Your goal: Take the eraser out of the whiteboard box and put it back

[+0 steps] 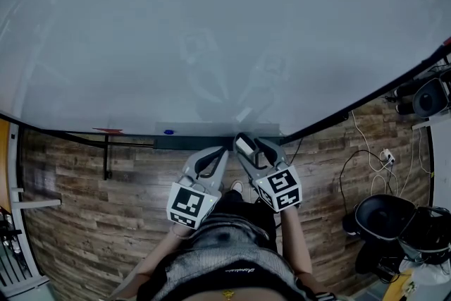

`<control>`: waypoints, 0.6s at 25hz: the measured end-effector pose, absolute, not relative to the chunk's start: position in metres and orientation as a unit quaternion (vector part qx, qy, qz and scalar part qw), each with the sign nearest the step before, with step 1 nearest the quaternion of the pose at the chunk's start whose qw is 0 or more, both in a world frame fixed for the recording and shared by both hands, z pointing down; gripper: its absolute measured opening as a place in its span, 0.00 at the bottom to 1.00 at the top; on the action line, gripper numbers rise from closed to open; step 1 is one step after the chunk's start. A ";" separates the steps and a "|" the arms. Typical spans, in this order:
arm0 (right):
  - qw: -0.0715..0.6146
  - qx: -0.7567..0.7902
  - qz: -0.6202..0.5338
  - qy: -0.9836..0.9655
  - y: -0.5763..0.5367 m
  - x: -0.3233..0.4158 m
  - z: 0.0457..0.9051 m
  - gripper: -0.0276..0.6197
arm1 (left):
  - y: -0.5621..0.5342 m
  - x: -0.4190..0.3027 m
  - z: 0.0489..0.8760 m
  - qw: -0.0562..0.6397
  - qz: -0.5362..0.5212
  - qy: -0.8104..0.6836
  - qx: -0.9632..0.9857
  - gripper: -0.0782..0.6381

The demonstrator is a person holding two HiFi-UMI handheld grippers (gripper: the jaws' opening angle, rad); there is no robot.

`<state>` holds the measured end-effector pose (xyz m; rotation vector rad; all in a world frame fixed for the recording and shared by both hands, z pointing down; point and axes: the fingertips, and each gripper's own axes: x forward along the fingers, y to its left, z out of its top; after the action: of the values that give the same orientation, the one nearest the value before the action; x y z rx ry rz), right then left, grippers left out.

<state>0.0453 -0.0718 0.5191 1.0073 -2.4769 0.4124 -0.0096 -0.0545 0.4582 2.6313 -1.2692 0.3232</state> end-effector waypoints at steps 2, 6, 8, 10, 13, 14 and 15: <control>0.216 0.366 0.148 -0.893 -0.072 0.046 0.519 0.40 | -0.054 -0.010 0.459 0.102 0.109 -0.429 0.891 0.11; 0.218 0.368 0.147 -0.892 -0.069 0.048 0.517 0.40 | -0.053 -0.010 0.460 0.101 0.111 -0.428 0.891 0.11; 0.220 0.367 0.145 -0.892 -0.067 0.048 0.516 0.40 | -0.053 -0.010 0.460 0.102 0.112 -0.427 0.892 0.11; 0.220 0.368 0.143 -0.892 -0.067 0.049 0.514 0.40 | -0.054 -0.009 0.460 0.103 0.112 -0.426 0.892 0.11; 0.220 0.368 0.140 -0.892 -0.066 0.049 0.513 0.38 | -0.054 -0.007 0.461 0.103 0.111 -0.424 0.893 0.11; 0.221 0.368 0.139 -0.892 -0.066 0.049 0.513 0.37 | -0.054 -0.007 0.461 0.103 0.111 -0.423 0.893 0.11; 0.222 0.369 0.139 -0.892 -0.065 0.050 0.513 0.37 | -0.054 -0.006 0.461 0.103 0.111 -0.422 0.894 0.11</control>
<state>0.0497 -0.0655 0.5128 1.0184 -2.4644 0.3836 -0.0063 -0.0537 0.4608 2.6367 -1.2455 0.3265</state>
